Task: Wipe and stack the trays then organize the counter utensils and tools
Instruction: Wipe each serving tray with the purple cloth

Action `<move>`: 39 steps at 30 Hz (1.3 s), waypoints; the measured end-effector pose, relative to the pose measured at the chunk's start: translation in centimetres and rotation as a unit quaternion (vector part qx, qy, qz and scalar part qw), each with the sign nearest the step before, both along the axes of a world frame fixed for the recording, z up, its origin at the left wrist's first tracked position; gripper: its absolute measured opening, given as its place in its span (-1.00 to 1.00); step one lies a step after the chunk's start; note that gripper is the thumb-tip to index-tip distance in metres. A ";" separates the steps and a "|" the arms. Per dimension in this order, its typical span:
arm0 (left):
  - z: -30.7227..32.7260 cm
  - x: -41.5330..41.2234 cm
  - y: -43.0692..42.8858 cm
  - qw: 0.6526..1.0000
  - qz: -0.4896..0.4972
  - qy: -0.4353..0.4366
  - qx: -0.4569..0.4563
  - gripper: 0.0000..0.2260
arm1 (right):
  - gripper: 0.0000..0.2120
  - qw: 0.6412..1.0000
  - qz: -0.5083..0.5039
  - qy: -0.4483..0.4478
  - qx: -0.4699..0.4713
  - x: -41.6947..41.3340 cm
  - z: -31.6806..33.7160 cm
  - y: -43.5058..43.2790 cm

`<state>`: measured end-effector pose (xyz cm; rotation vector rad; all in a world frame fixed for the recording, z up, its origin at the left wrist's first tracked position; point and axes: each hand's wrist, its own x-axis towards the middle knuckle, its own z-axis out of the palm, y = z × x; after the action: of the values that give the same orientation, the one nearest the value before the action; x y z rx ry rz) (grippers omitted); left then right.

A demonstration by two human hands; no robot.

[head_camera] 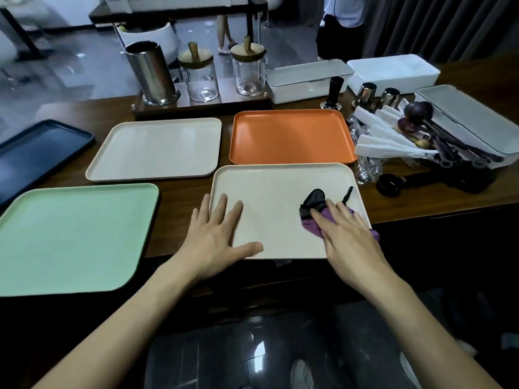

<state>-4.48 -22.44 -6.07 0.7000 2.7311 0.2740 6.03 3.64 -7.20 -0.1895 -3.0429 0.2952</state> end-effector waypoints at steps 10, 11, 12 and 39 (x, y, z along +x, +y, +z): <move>-0.2 -0.2 0.1 1.000 0.005 -0.012 -0.003 0.00 | -0.40 0.996 0.084 -0.016 -0.009 -10.2 0.6 -4.7; -0.2 -0.1 0.2 1.000 0.007 -0.014 0.001 0.03 | -0.39 0.995 0.097 -0.015 -0.013 -11.2 0.6 -5.6; -0.2 -0.1 0.2 1.000 0.009 -0.016 0.003 0.04 | -0.40 0.994 0.109 -0.015 -0.019 -12.0 0.6 -6.4; 0.3 0.7 1.0 0.994 0.049 0.007 -0.094 -0.09 | -0.41 0.997 -0.054 -0.030 0.038 -7.3 0.8 3.0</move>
<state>-3.74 -21.39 -5.78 0.5196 2.7628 0.0316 -1.27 6.68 -6.38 -0.3620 -3.0811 0.1686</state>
